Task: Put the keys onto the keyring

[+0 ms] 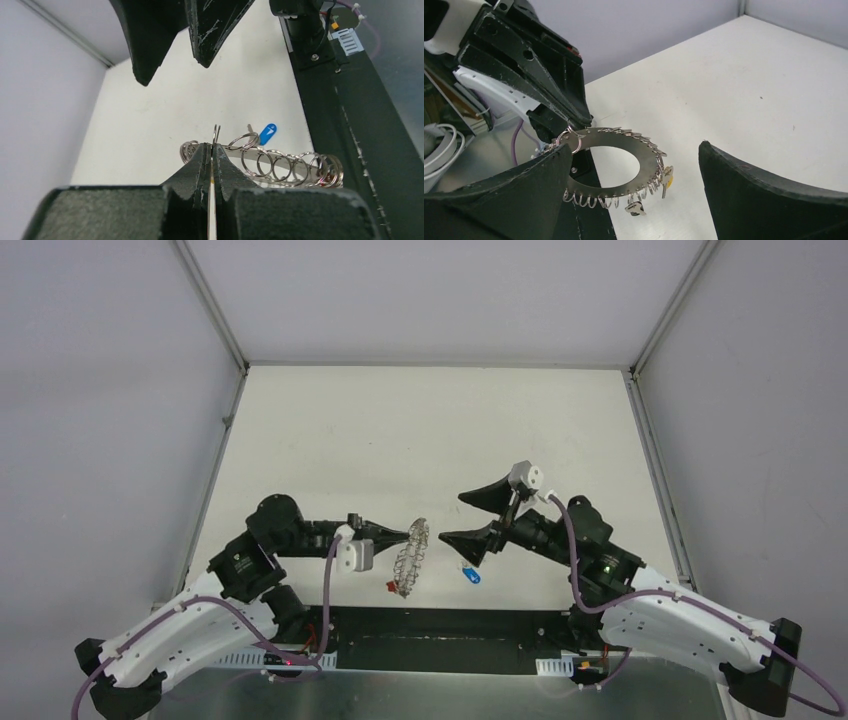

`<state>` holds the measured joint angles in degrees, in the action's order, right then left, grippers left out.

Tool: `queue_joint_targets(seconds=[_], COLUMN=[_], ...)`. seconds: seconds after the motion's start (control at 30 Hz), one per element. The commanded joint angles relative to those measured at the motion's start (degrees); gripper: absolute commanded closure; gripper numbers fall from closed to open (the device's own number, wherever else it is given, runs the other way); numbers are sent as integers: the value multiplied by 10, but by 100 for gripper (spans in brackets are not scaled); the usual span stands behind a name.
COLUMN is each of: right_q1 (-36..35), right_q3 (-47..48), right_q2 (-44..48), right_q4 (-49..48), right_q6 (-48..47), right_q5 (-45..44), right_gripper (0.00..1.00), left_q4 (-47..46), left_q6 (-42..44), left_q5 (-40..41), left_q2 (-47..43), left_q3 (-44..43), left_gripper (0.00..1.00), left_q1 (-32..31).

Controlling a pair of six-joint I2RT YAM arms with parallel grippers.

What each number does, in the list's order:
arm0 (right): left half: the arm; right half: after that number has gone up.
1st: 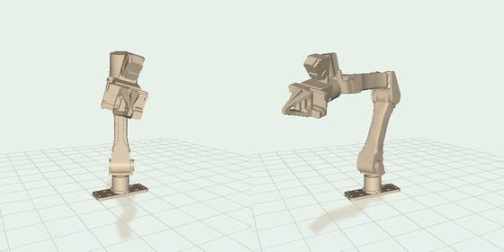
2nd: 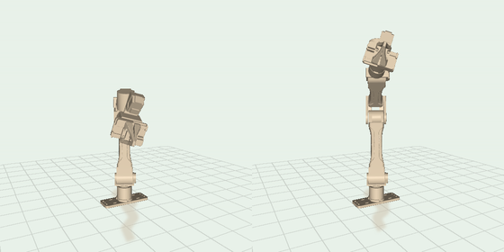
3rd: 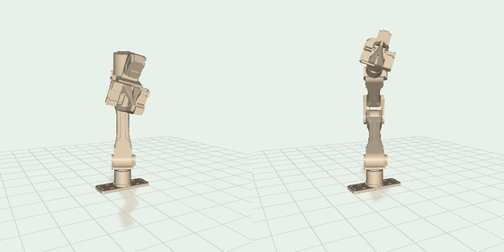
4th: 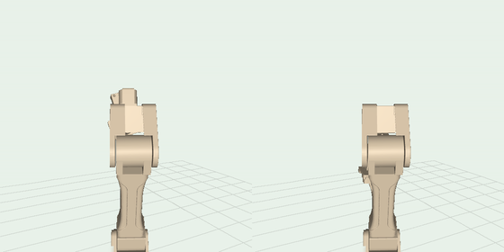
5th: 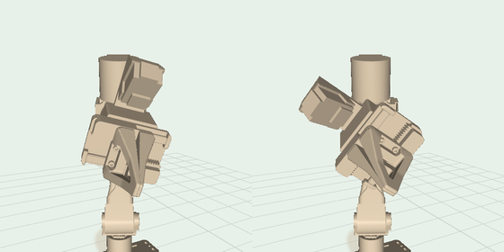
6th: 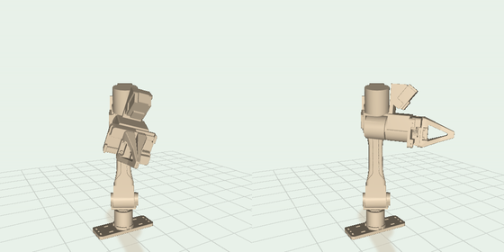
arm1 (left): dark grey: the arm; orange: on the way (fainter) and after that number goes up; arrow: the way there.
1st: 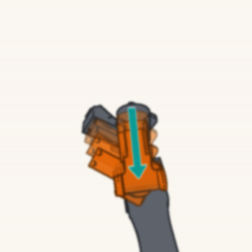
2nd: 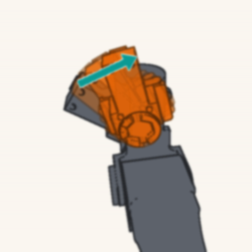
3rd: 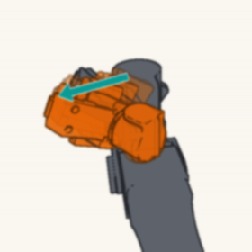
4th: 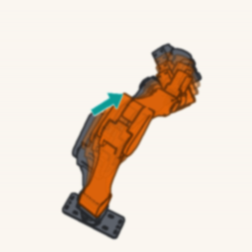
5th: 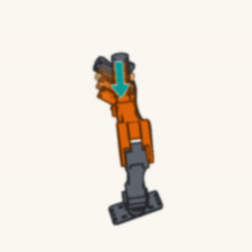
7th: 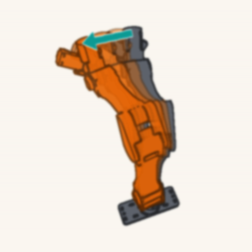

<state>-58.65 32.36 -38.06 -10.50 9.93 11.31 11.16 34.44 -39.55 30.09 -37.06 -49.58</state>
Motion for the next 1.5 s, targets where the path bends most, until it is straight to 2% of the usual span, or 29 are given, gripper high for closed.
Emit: queue_joint_targets(seconds=[0.0,0.07,0.23,0.37,0.5,0.63,0.87,1.0,1.23,1.33,1.47], right_q1=[-1,0,7,34,82,110,121,116,96,89,79], right_q3=[16,26,65,87,89,92,151,188,221,242,267], right_q2=[-1,-6,-28,-57,-84,-99,-203,-303,-413,-461,-498], right_q4=[39,80,237,332,400,477,591,637,623,615,600], right_q6=[91,133,223,295,353,358,265,235,217,209,205], right_q5=[-98,-160,-214,-196,-136,-93,-44,-40,-43,-37,-39], right_gripper=[0,0,0,0,0,0,0,11,39,44,45], left_q4=[-28,-42,-67,-65,-50,-9,13,13,20,25,36], left_q6=[-159,-215,-351,-411,-449,-467,-463,-461,-457,-457,-458], left_q5=[48,48,115,173,216,255,278,284,279,272,269], left_q2=[27,38,55,63,64,56,45,43,58,63,63], left_q3=[-32,-25,-5,4,1,-12,-19,-20,-25,-29,-34], left_gripper=[100,100,100,100,100,100,100,100,100,100,100], left_q1=[-4,-4,-4,-4,-4,-4,-4,-4,-4,-4,-4])
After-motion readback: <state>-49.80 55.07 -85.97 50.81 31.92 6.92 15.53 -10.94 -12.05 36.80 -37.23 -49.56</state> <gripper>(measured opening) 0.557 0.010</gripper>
